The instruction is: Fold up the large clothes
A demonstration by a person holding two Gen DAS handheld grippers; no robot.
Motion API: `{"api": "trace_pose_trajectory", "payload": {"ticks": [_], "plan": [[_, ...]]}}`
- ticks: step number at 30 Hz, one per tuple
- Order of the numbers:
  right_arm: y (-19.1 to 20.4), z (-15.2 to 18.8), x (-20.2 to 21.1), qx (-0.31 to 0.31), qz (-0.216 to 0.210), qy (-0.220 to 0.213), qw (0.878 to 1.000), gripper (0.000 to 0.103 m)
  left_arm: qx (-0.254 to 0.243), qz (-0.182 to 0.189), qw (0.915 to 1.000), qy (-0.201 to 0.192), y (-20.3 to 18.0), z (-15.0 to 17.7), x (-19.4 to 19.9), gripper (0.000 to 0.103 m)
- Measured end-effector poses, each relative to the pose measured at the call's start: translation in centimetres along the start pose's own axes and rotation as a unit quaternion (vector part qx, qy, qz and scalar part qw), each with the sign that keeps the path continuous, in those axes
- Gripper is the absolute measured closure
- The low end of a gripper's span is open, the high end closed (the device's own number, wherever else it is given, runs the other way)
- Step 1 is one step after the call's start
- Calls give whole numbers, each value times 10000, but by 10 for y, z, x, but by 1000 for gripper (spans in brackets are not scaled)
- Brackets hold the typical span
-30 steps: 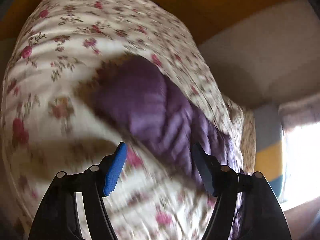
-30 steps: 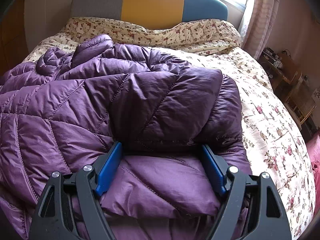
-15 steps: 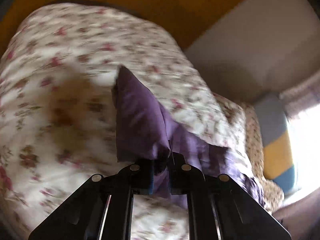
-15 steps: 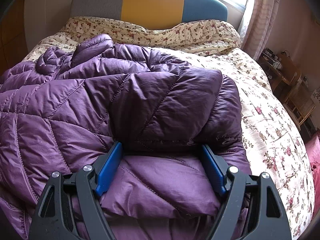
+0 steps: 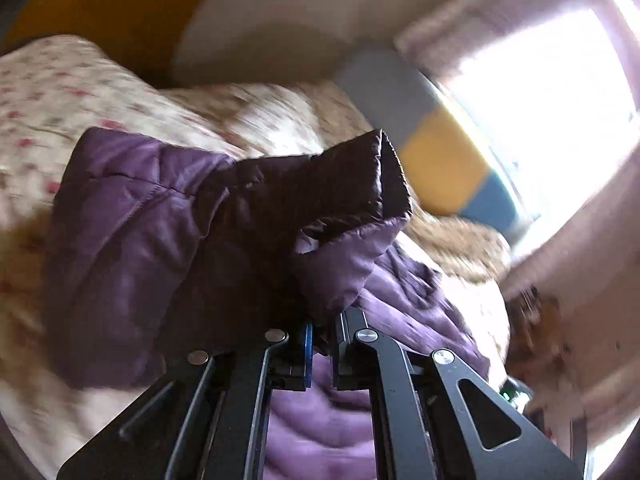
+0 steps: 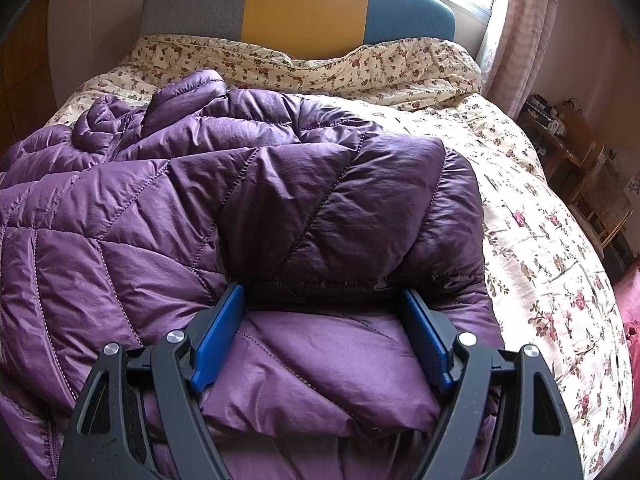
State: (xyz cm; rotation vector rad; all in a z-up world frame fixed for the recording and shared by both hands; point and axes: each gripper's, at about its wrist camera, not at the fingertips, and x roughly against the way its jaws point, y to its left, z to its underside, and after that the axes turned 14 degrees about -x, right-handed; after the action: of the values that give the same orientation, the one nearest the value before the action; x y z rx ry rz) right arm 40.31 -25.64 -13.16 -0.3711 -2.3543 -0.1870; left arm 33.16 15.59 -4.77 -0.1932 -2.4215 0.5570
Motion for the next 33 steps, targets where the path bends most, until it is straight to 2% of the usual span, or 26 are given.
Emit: {"api": "trace_pose_trajectory", "payload": {"ticks": [3, 11, 15, 20, 24, 26, 28, 29, 30, 33], "plan": [[0, -1, 0, -16, -17, 4, 10000, 25, -228, 464, 9983, 260, -44, 9, -31, 97], [0, -1, -1, -39, -59, 8, 10000, 25, -669, 1274, 9869, 730, -123, 30, -85, 97], [0, -1, -1, -42, -55, 5, 10000, 25, -763, 1506, 9817, 881, -145, 37, -105, 97], [-1, 0, -1, -42, -49, 4, 10000, 25, -798, 1959, 9707, 1143, -161, 48, -127, 97], [0, -1, -1, -40, -40, 2, 10000, 25, -843, 2097, 9653, 1311, -166, 49, -142, 96], [-1, -1, -1, -49, -39, 0, 10000, 25, -863, 2139, 9634, 1367, -164, 49, -143, 85], [0, -1, -1, -43, -30, -1, 10000, 25, -887, 2183, 9629, 1315, -162, 45, -140, 54], [-1, -1, -1, -43, -32, -1, 10000, 25, -870, 2204, 9634, 1254, -159, 45, -133, 47], [-2, 0, -1, -37, -34, -1, 10000, 25, -860, 2186, 9648, 1184, -157, 44, -126, 44], [0, -1, -1, -22, -10, 0, 10000, 25, -811, 2125, 9680, 1061, -150, 38, -113, 44]]}}
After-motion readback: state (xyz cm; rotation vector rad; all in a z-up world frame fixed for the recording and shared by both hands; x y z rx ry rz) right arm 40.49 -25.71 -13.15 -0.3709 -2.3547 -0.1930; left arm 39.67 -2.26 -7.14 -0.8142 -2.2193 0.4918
